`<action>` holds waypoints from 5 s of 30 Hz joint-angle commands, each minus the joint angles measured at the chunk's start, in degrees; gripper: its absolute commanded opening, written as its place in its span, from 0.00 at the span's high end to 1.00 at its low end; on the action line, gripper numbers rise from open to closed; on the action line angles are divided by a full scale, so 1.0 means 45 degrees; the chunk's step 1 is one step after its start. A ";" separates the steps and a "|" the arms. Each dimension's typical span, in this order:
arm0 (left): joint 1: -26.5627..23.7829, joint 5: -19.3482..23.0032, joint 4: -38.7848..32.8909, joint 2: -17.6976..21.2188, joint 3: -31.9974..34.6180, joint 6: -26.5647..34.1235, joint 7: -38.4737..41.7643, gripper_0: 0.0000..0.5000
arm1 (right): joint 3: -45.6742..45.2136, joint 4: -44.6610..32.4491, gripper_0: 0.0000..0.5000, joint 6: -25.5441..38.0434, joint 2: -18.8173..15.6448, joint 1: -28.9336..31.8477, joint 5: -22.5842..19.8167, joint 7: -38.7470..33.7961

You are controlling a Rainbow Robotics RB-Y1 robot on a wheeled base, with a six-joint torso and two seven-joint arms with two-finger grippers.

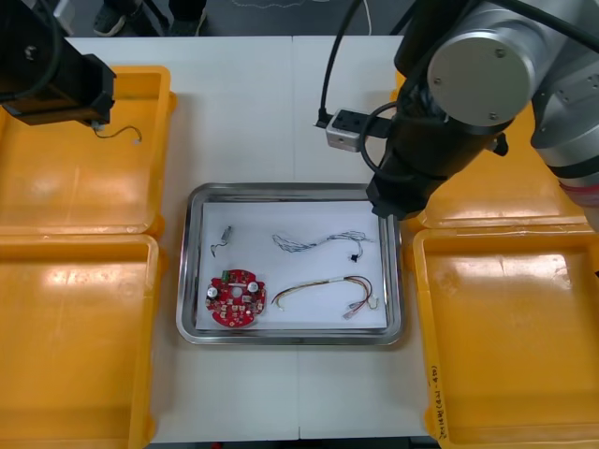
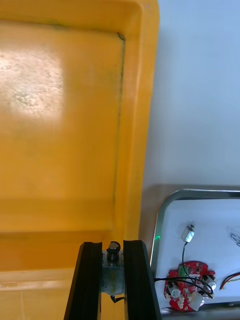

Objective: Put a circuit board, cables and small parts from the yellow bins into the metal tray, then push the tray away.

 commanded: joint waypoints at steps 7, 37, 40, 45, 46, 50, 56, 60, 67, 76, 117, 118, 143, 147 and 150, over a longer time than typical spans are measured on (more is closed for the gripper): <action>-0.0511 0.0630 -0.1223 -0.0084 -0.2085 0.0096 0.2896 1.00 | -0.2422 -0.1770 0.06 0.0069 -0.1715 0.2090 -0.1003 -0.1842; 0.0250 -0.1948 -0.1399 -0.3990 -0.4605 0.0096 0.4009 0.99 | -0.6700 -0.4231 0.05 0.0069 -0.2985 0.7579 -0.0515 -0.6667; 0.0582 -0.2476 -0.1399 -0.4244 -0.4664 0.0096 0.3814 1.00 | -0.7169 -0.4251 0.06 0.0069 -0.3024 0.8008 -0.0319 -0.6745; 0.1051 -0.3179 -0.1302 -0.4537 -0.4976 0.0066 0.3579 0.99 | -0.7540 -0.4270 0.06 0.0069 -0.3024 0.8594 0.0013 -0.6842; 0.1090 -0.3257 -0.1223 -0.4556 -0.5035 -0.0013 0.3560 1.00 | -0.7540 -0.4270 0.05 0.0069 -0.3004 0.8672 0.0071 -0.6881; 0.1149 -0.3374 -0.0716 -0.4654 -0.5347 -0.0540 0.3443 0.99 | -0.7715 -0.4270 0.06 0.0069 -0.3004 0.9083 0.0188 -0.7096; 0.1149 -0.3413 0.0085 -0.4732 -0.5718 -0.1536 0.3189 1.00 | -0.8028 -0.4329 0.06 0.0069 -0.2965 0.9766 0.0091 -0.7370; 0.1149 -0.3569 0.0691 -0.4791 -0.5894 -0.2122 0.3033 1.00 | -0.8087 -0.4329 0.06 0.0069 -0.2887 0.9844 0.0052 -0.7585; 0.1149 -0.3667 0.1394 -0.4947 -0.5953 -0.2610 0.2740 0.99 | -0.8204 -0.4329 0.06 0.0069 -0.2750 0.9825 0.0071 -0.7799; 0.1168 -0.3648 0.1628 -0.4947 -0.6089 -0.2747 0.2603 0.97 | -0.8360 -0.4329 0.05 0.0069 -0.2496 0.9825 0.0091 -0.7819; 0.0114 -0.2007 -0.3040 -0.2525 -0.2574 0.0096 0.1685 0.00 | -0.8360 -0.4329 0.06 0.0069 -0.2496 0.9825 0.0052 -0.7741; 0.0114 -0.1890 -0.3040 -0.2369 -0.2535 0.0096 0.1665 0.00 | -0.8360 -0.4329 0.06 0.0069 -0.2496 0.9844 0.0052 -0.7741; 0.0289 -0.0210 0.0144 0.1615 -0.0113 0.0096 -0.1655 0.00 | -0.8340 -0.4329 0.06 0.0069 -0.2496 0.9844 -0.0280 -0.7585; 0.1051 -0.0054 -0.0071 0.1791 0.0434 0.0096 -0.1850 0.00 | -0.8340 -0.4329 0.06 0.0069 -0.2496 0.9825 -0.0319 -0.7546; 0.1774 -0.0034 -0.0384 0.1791 0.0883 0.0096 -0.2319 0.00 | -0.8340 -0.4329 0.06 0.0069 -0.2496 0.9825 -0.0358 -0.7506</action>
